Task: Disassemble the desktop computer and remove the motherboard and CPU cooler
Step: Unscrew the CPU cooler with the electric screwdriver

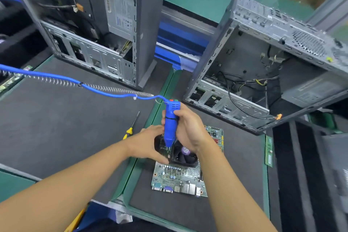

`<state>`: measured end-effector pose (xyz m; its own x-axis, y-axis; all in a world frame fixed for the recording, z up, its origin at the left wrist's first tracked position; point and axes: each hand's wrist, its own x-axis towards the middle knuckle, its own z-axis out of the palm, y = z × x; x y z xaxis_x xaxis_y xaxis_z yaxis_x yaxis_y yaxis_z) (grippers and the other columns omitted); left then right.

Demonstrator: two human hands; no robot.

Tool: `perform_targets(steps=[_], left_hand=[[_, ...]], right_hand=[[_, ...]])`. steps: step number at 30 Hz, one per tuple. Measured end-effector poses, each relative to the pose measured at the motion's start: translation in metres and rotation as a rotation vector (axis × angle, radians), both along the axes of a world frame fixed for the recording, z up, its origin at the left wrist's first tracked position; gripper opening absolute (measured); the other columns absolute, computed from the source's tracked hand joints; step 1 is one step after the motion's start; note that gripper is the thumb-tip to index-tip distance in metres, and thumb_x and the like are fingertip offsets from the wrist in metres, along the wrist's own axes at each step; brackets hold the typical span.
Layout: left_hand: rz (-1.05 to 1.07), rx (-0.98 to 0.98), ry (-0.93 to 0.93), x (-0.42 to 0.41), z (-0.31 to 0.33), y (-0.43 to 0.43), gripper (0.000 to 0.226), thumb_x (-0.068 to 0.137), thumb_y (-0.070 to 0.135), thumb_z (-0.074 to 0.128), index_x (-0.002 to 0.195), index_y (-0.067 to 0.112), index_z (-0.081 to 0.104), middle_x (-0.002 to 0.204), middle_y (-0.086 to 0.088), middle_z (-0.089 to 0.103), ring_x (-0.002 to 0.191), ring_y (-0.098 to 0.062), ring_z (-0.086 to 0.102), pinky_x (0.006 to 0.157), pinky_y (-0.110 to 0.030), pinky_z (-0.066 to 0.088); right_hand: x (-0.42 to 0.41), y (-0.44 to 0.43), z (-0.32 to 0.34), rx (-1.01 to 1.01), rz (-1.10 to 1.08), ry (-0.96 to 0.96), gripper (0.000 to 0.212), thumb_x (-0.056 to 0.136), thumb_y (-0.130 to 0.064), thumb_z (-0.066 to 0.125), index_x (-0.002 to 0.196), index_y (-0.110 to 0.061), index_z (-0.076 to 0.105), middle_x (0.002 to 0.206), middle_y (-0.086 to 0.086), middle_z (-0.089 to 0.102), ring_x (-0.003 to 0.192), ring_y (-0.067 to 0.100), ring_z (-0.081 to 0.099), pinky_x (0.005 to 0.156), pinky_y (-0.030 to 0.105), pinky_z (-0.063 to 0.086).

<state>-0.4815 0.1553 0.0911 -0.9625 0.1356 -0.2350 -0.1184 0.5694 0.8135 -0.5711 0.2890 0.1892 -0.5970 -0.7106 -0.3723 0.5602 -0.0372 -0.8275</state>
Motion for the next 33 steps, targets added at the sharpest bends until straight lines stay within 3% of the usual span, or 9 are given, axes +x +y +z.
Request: perform_targets(steps=[3,6,9,13,18,21,25,30,33], left_hand=[[0.099,0.247,-0.053,0.003,0.018,-0.005,0.072,0.056,0.054,0.080,0.116,0.071,0.044,0.124,0.043,0.051,0.112,0.021,0.044,0.098,-0.004,0.031],[0.258,0.567,-0.066,0.002,0.029,-0.007,0.030,0.072,0.039,0.073,0.101,0.035,0.073,0.108,0.000,0.074,0.095,-0.001,0.065,0.089,-0.016,0.050],[0.328,0.650,-0.066,0.006,0.032,-0.005,0.010,0.087,0.014,0.071,0.095,0.018,0.076,0.092,-0.005,0.077,0.082,-0.010,0.069,0.076,-0.023,0.055],[0.308,0.851,-0.109,0.008,0.035,-0.007,0.014,0.089,0.015,0.071,0.102,0.010,0.068,0.090,-0.015,0.072,0.077,-0.020,0.068,0.071,-0.028,0.056],[0.248,1.066,-0.166,0.005,0.036,-0.009,0.072,0.062,0.045,0.091,0.113,0.009,0.056,0.098,-0.025,0.065,0.073,-0.028,0.064,0.063,-0.029,0.054],[0.250,1.140,-0.181,0.004,0.037,-0.009,0.076,0.060,0.046,0.092,0.115,0.010,0.055,0.099,-0.019,0.072,0.079,-0.026,0.070,0.062,-0.027,0.054],[0.254,1.157,-0.178,0.004,0.036,-0.013,0.078,0.058,0.044,0.094,0.116,0.008,0.056,0.104,-0.017,0.073,0.078,-0.022,0.068,0.060,-0.025,0.052],[0.330,1.066,-0.139,0.004,0.030,-0.017,0.082,0.053,0.036,0.097,0.119,0.012,0.054,0.098,-0.010,0.071,0.096,-0.023,0.071,0.060,-0.025,0.051],[0.351,1.012,-0.084,0.000,0.028,-0.013,0.064,0.060,0.022,0.088,0.117,0.021,0.060,0.087,0.000,0.071,0.087,-0.018,0.069,0.062,-0.027,0.050]], right_hand=[[0.002,-0.001,-0.006,0.010,0.030,0.080,0.028,0.100,-0.001,0.039,0.115,-0.011,0.060,0.095,0.012,0.057,0.080,0.021,0.057,0.072,0.032,0.052],[0.007,0.000,-0.012,-0.017,0.059,0.069,0.023,0.102,-0.005,0.043,0.121,-0.008,0.056,0.103,0.011,0.066,0.082,0.021,0.063,0.071,0.034,0.054],[0.011,-0.001,-0.012,-0.038,0.094,0.031,0.032,0.098,-0.017,0.048,0.128,-0.005,0.051,0.110,0.012,0.067,0.086,0.032,0.062,0.074,0.048,0.047],[0.009,0.000,-0.010,-0.040,0.108,0.060,0.029,0.104,-0.013,0.039,0.126,0.000,0.052,0.109,0.018,0.066,0.098,0.035,0.062,0.087,0.054,0.051],[0.005,-0.001,-0.004,0.028,0.140,0.199,0.028,0.106,-0.013,0.040,0.129,-0.004,0.055,0.103,0.011,0.070,0.091,0.027,0.065,0.078,0.043,0.050],[0.005,-0.005,-0.001,0.055,0.145,0.214,0.025,0.106,-0.018,0.043,0.125,-0.013,0.058,0.104,0.007,0.071,0.087,0.025,0.067,0.062,0.036,0.056],[0.006,-0.012,-0.002,0.071,0.151,0.203,0.024,0.105,-0.017,0.043,0.122,-0.014,0.059,0.104,0.008,0.072,0.079,0.020,0.066,0.043,0.019,0.043],[0.003,-0.012,-0.004,0.011,0.194,0.152,0.039,0.090,-0.015,0.043,0.125,-0.012,0.060,0.105,0.010,0.070,0.088,0.026,0.063,0.063,0.030,0.052],[0.004,-0.012,-0.009,-0.016,0.162,0.142,0.043,0.084,-0.014,0.042,0.122,-0.010,0.061,0.102,0.013,0.066,0.091,0.030,0.059,0.083,0.042,0.051]])
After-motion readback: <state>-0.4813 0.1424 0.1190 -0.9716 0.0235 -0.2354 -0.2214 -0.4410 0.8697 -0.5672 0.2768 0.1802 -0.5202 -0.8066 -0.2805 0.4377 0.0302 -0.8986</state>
